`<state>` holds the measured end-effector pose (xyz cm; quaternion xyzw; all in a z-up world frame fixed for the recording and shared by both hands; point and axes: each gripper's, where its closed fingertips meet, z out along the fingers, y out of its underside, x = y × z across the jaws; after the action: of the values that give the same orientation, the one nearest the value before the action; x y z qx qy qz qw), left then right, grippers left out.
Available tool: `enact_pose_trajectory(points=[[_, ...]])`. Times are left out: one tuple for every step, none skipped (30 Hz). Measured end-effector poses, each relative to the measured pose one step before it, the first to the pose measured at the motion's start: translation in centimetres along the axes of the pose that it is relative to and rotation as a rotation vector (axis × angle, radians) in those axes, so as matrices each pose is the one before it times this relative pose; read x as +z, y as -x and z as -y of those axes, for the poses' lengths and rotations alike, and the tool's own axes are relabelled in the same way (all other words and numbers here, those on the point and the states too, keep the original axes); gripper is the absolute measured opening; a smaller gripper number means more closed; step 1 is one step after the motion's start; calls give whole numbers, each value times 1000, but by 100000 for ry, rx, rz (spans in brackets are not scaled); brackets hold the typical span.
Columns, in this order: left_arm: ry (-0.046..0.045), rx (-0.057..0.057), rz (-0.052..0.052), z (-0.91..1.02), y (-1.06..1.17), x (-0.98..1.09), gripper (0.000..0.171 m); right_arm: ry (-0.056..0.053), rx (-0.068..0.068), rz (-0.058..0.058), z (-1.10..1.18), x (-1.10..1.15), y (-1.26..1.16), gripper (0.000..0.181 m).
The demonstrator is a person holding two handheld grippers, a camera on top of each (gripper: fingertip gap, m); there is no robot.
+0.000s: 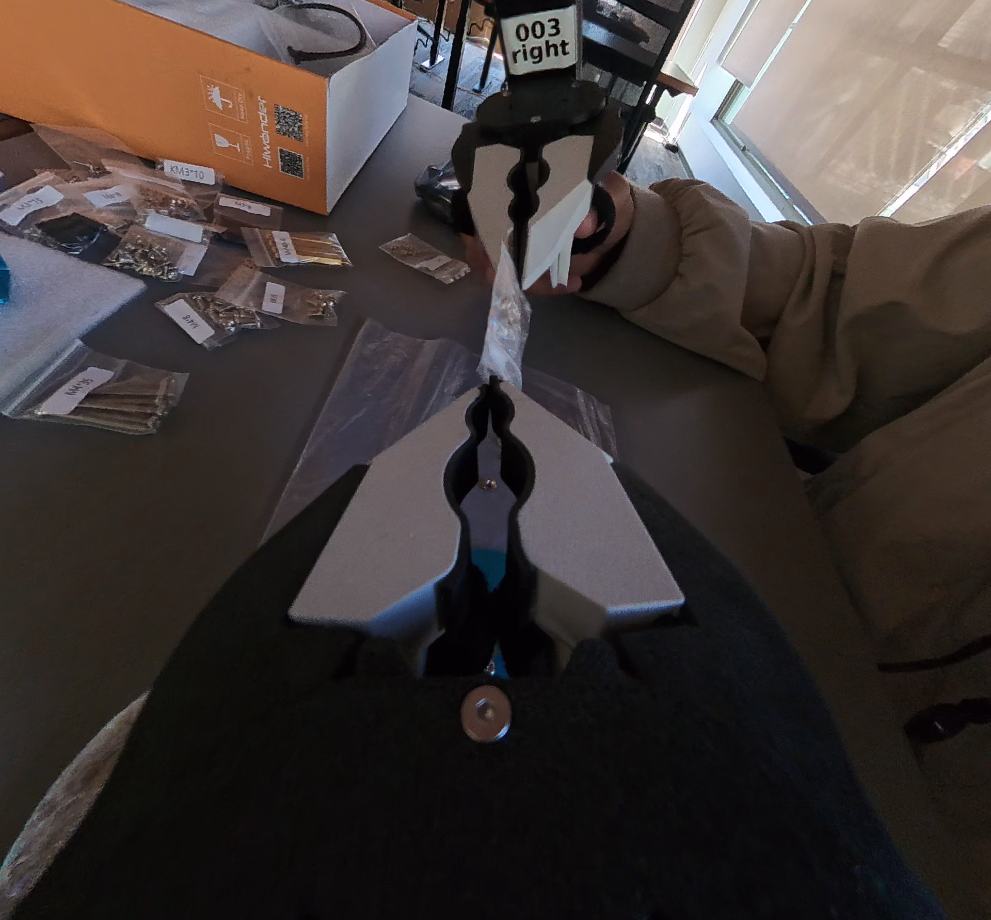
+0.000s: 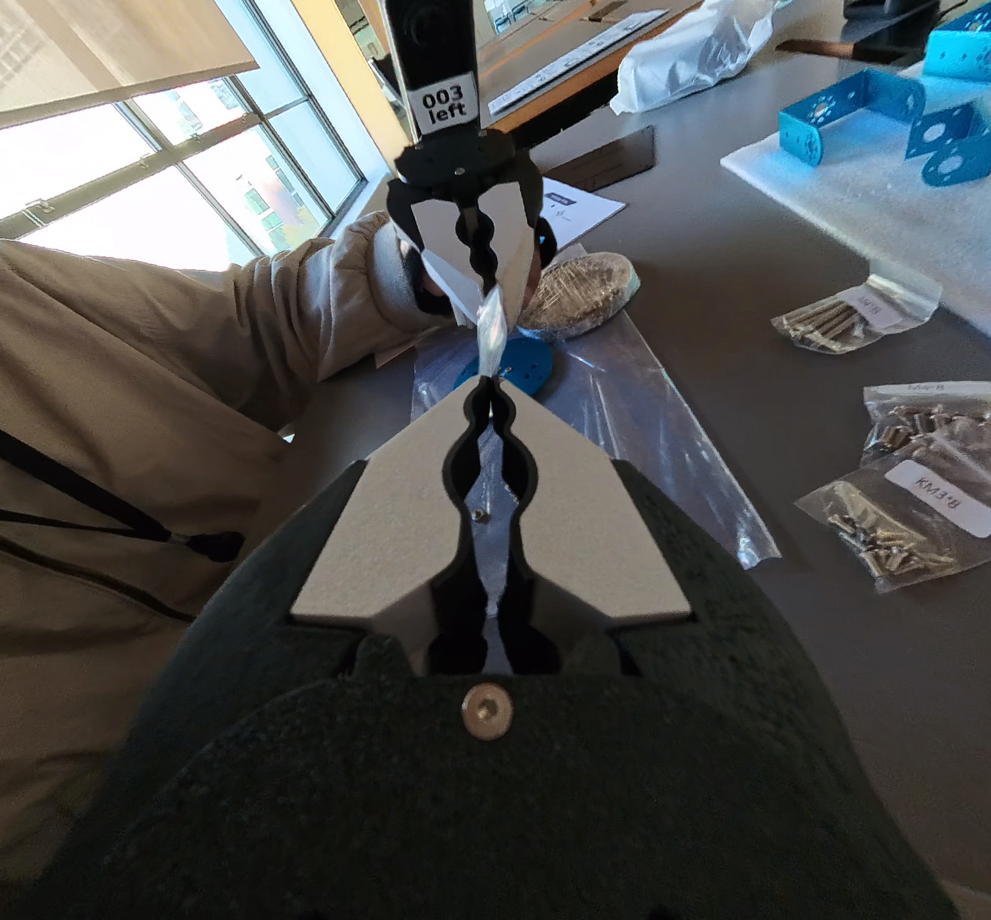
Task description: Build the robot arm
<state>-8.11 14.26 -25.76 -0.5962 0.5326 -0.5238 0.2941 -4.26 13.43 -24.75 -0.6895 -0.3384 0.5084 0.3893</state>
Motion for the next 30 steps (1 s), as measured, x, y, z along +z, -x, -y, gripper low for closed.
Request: enact_pose_trajectory(points=[[292, -547, 47, -94, 38, 86, 0, 327, -1665, -661, 4, -20, 38, 0], [1176, 257, 928, -227, 129, 90, 0, 1414, -1263, -1380, -182, 46, -103, 0], [1308, 963, 984, -265, 100, 99, 0, 677, -1581, -3172, -109, 29, -372, 0], [1065, 734, 48, -203, -50, 96, 0, -557, -1146, -619, 34, 54, -1, 0], [546, 438, 591, -106, 30, 79, 0, -470, -398, 521, 86, 53, 140, 0], [-403, 265, 1072, 50, 117, 24, 0, -209, -434, -216, 65, 9, 12, 0], [-796, 35, 496, 111, 48, -18, 0, -457, -580, -172, 86, -26, 10, 0], [-1071, 7, -500, 164, -87, -58, 0, -376, 41, -381, 78, -51, -48, 0], [-1536, 351, -1484, 217, -234, -105, 0, -1157, 639, 394, 146, -29, 51, 0], [-1338, 941, -1827, 203, -319, -114, 0, -1689, 655, 781, 173, 4, 93, 0], [-1336, 1741, -288, 227, -139, -104, 0, -1680, 1171, 72, 114, 50, -42, 0], [-1250, 2074, 459, 223, -45, -73, 0, 173, 1495, 605, -135, 107, -13, 0], [-982, 1382, -17, 203, -128, -36, 0, 1377, 1565, 1703, -334, 195, 119, 4], [-942, 833, -249, 191, -147, 0, 0, 2147, 1984, 2058, -452, 274, 147, 9], [-630, 385, -185, 129, -115, 19, 0, 2213, 1622, 1927, -450, 288, 129, 12], [-93, 600, 436, 28, 19, 15, 0, 680, 475, 969, -242, 275, 79, 12], [396, 589, 406, -60, 43, 2, 0, 292, -371, 508, -151, 244, 100, 11], [223, -504, -288, -53, 11, -12, 0, 877, -614, 10, -145, 185, 59, 11], [-416, -1198, -38, 10, 84, -25, 0, 530, -504, -499, -56, 109, 11, 10], [-834, -1344, -474, 69, 21, -18, 0, -580, -351, -739, 112, 44, -29, 9], [-681, -1486, -1270, 86, -87, -32, 0, -197, -506, -584, 53, 53, 8, 9], [-646, -1260, -946, 98, -51, -36, 0, 733, -740, -959, -102, 81, -57, 10], [-472, -672, -529, 69, -21, -37, 0, 413, -317, -1771, -76, 83, -223, 14], [-235, -488, -596, 35, -44, -28, 0, 64, 91, -881, -41, 71, -152, 18], [-321, -289, -104, 45, -4, -25, 0, -126, 284, 592, -37, 48, 24, 19], [-301, -330, -331, 35, -41, -3, 0, 341, 693, 1181, -123, 61, 87, 19], [-328, -617, -1370, 54, -206, 15, 0, 223, 747, 2009, -113, 68, 201, 20], [-866, -892, -1145, 137, -184, 17, 0, -128, 811, 1943, -54, 88, 198, 20], [-1430, -1264, -1672, 222, -252, 15, 0, -806, 760, 2991, 57, 68, 372, 22], [-779, -1240, -1635, 133, -241, 31, 0, -1191, 1379, 3156, 154, 35, 384, 23]])
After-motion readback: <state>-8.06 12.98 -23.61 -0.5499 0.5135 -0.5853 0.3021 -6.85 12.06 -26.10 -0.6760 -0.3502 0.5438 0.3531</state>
